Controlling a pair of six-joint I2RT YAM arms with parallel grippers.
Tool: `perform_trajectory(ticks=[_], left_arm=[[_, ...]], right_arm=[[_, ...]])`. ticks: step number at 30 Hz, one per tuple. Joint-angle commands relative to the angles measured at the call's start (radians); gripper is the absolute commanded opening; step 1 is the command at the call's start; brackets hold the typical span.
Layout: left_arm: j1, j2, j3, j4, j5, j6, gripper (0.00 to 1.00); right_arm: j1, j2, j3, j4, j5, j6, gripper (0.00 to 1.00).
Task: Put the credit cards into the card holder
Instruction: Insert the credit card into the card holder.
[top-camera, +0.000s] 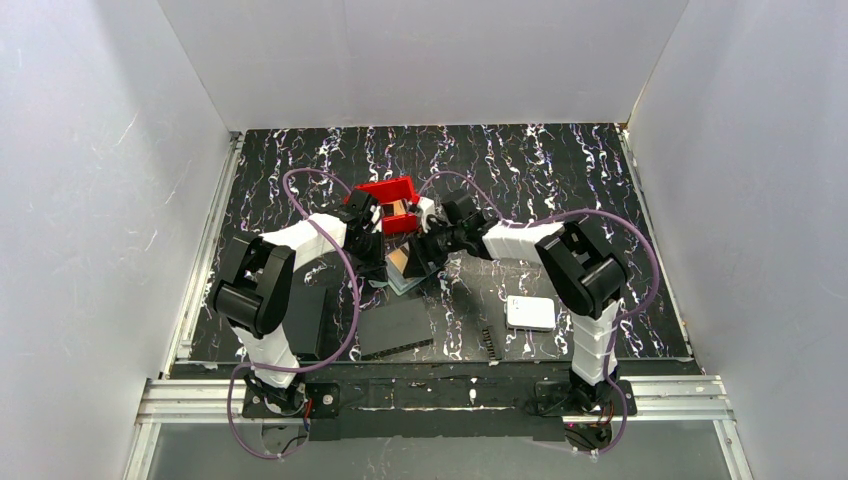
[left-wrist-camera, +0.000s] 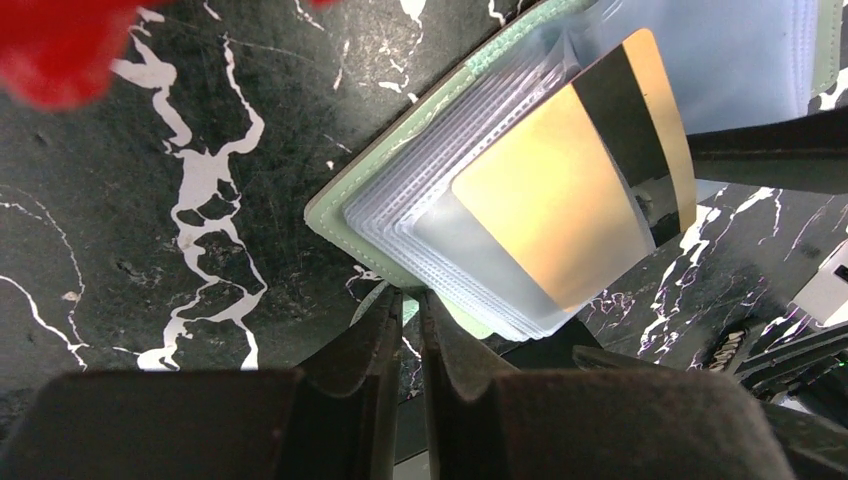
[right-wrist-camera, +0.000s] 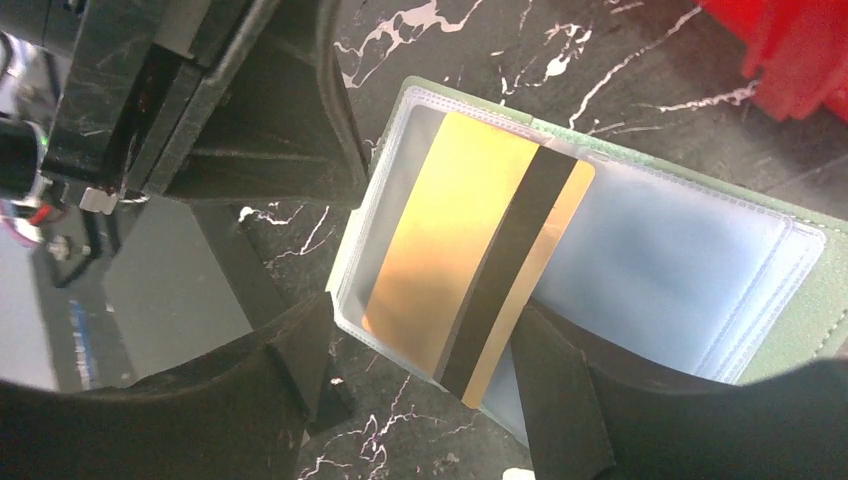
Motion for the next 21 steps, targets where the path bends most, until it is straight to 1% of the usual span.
perform_trajectory(ticks=[1, 4, 7, 9, 13, 18, 21], left_arm=[[-0.009, 0.003, 0.026, 0.065, 0.039, -0.015, 0.10], [-0.010, 0.001, 0.019, 0.084, 0.053, -0.021, 0.09], [-0.010, -0.007, 0.018, 0.079, 0.038, -0.011, 0.09], [-0.008, -0.016, 0.021, 0.074, 0.024, -0.002, 0.09], [-0.008, -0.021, 0.032, 0.073, 0.011, 0.007, 0.09], [-0.008, -0.017, 0.036, 0.080, 0.012, 0.004, 0.09], [-0.008, -0.015, 0.036, 0.090, 0.032, 0.003, 0.09]], right_arm=[[0.115, -0.021, -0.022, -0.001, 0.043, -0.107, 0.72], [0.157, -0.016, -0.033, 0.009, 0.095, -0.123, 0.72], [0.173, -0.024, -0.050, 0.009, 0.123, -0.189, 0.73], [0.176, -0.040, -0.056, 0.001, 0.110, -0.215, 0.73], [0.187, -0.103, -0.118, 0.042, 0.063, -0.265, 0.76], [0.194, -0.128, -0.151, 0.089, 0.018, -0.268, 0.75], [0.203, -0.129, -0.154, 0.106, 0.032, -0.264, 0.75]])
